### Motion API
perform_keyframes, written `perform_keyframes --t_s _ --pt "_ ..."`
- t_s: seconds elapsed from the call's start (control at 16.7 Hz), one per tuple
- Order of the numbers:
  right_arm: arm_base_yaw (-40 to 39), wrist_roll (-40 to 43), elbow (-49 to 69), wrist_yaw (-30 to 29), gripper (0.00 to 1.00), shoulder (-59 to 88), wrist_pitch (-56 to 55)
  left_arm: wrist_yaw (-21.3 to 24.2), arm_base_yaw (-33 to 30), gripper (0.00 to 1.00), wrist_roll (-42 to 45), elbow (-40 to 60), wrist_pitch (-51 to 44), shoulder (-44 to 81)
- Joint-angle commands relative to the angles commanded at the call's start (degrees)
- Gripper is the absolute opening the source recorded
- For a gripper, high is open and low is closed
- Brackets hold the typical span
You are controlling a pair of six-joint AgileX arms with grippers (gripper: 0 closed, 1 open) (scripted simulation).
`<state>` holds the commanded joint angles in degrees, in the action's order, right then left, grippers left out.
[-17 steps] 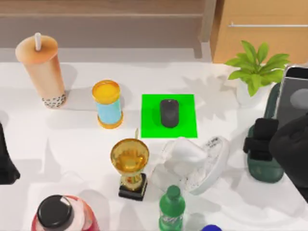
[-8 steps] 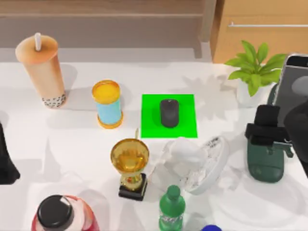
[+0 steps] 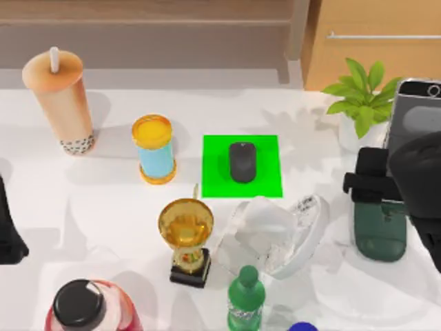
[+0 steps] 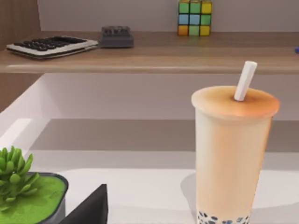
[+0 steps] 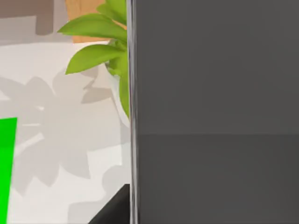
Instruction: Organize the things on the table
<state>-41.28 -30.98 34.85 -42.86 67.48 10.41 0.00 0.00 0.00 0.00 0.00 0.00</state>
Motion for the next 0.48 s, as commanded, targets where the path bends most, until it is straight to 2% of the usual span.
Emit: perform_keyframes --t_s 0.06,0.48 --pt "0.00 0.00 0.00 0.00 0.00 0.00 0.00 0.00 0.00 1.00 0.00 0.00 0.00 0.00" --pt "0.00 0.00 0.00 0.00 0.53 0.00 0.00 0.00 0.00 1.00 0.00 0.00 0.00 0.00"
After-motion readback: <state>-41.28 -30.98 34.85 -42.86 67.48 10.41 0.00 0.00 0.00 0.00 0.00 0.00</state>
